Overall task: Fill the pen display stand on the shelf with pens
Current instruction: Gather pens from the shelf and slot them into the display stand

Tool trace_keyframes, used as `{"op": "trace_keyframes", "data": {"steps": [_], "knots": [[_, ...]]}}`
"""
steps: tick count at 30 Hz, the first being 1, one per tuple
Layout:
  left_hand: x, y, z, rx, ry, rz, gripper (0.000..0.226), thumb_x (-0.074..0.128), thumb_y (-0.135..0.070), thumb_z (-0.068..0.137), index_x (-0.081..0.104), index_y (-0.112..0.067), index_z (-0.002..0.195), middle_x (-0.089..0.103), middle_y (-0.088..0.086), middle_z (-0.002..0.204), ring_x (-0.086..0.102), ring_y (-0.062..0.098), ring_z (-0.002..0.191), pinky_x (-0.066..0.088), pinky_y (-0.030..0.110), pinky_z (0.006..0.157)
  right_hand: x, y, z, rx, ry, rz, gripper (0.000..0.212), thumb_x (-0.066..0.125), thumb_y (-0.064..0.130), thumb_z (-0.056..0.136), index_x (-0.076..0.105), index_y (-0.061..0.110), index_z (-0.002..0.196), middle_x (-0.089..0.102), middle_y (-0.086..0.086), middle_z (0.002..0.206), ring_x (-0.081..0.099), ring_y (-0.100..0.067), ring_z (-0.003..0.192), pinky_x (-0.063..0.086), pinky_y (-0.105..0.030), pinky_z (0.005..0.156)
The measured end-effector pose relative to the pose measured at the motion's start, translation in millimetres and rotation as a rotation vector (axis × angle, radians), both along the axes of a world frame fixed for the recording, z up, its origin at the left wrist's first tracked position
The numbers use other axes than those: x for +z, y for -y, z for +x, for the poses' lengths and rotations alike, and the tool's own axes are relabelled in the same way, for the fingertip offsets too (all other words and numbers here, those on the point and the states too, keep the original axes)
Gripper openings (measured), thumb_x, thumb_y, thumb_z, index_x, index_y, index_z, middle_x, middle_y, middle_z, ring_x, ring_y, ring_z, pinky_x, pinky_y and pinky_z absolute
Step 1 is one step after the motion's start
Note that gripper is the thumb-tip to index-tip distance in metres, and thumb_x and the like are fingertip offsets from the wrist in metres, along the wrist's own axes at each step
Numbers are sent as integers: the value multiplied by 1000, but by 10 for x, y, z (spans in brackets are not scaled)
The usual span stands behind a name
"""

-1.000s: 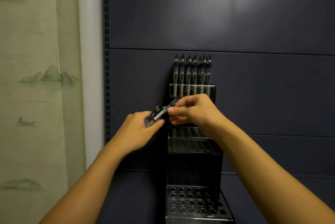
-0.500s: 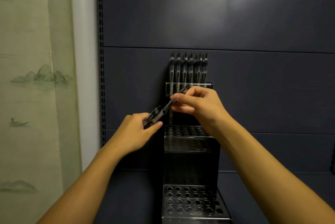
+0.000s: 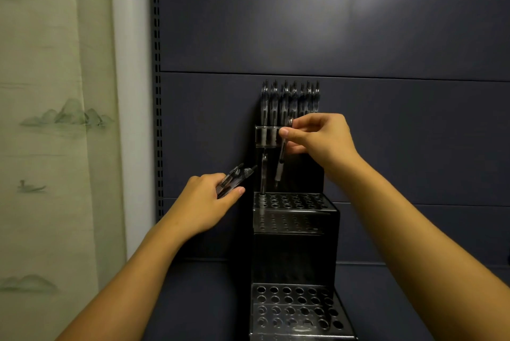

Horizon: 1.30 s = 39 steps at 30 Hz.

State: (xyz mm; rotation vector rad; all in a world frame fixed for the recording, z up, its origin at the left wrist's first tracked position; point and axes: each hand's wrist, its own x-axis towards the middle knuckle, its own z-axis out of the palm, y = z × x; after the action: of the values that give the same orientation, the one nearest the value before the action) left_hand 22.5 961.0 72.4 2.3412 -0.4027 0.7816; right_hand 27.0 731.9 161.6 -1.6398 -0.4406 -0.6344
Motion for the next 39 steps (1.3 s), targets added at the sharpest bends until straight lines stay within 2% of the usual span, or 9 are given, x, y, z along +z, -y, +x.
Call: {"op": "trace_keyframes", "data": {"steps": [4,9,14,20,24,27,30,35,39], "knots": [[-9,-5,2,2,-1,-3,32,64,-43,95,64,-15,80,59,0,65,47,7,52,38,15,49,10,-24,70,-96,32,-93,19,86,16,78,72,10,90,75,-8,83,76,-17,68,63,-27,66],[-17,-12,7,9,-2,5,32,64,-44,95,63,-16,80,59,1,65,47,8,53,39,15,50,-44,-92,126,-102,-9,-131,24,87,13,77,73,3,94,74,-10,87,76,-18,68,63,-27,65],[-23,-33,14,25,0,6,33,63,-45,94,63,-16,79,59,0,64,47,9,54,37,18,49,-96,-132,150,-103,-36,-165,23,87,13,77,72,2,90,73,-11,91,76,-21,71,64,-33,67],[-38,-40,10,22,10,1,33,65,-44,94,62,-17,75,55,-3,60,45,8,51,38,18,50,-176,-154,152,-150,-70,-267,20,87,16,77,69,9,82,74,-11,86,76,-19,69,65,-33,69],[-55,-39,17,24,9,3,34,65,-44,94,61,-15,75,54,-3,60,45,9,52,37,18,50,-228,-171,172,-178,-106,-302,25,89,18,76,73,3,87,74,-11,85,76,-20,66,65,-38,71],[-56,-28,21,25,6,1,36,65,-44,94,61,-14,75,54,-3,60,45,8,51,37,18,49,-256,-174,157,-197,-136,-358,25,88,21,77,74,4,89,75,-9,83,76,-17,64,64,-35,75],[-57,-22,17,21,7,-6,36,65,-44,94,60,-15,73,53,-3,59,44,7,49,37,17,49,-282,-179,139,-218,-162,-400,23,87,23,78,74,7,87,75,-9,79,76,-16,65,64,-35,78],[-62,-11,2,19,3,-6,34,65,-43,94,60,-17,73,53,-4,59,45,7,49,37,16,49,-331,-177,151,-244,-175,-421,24,87,24,79,74,4,82,75,-11,73,75,-18,63,64,-38,75],[-65,-8,-2,18,-4,-13,34,65,-44,94,60,-17,74,53,-4,60,43,7,49,36,17,48,-344,-171,158,-270,-186,-450,24,86,29,80,75,8,75,75,-9,68,75,-16,63,62,-41,83]]}}
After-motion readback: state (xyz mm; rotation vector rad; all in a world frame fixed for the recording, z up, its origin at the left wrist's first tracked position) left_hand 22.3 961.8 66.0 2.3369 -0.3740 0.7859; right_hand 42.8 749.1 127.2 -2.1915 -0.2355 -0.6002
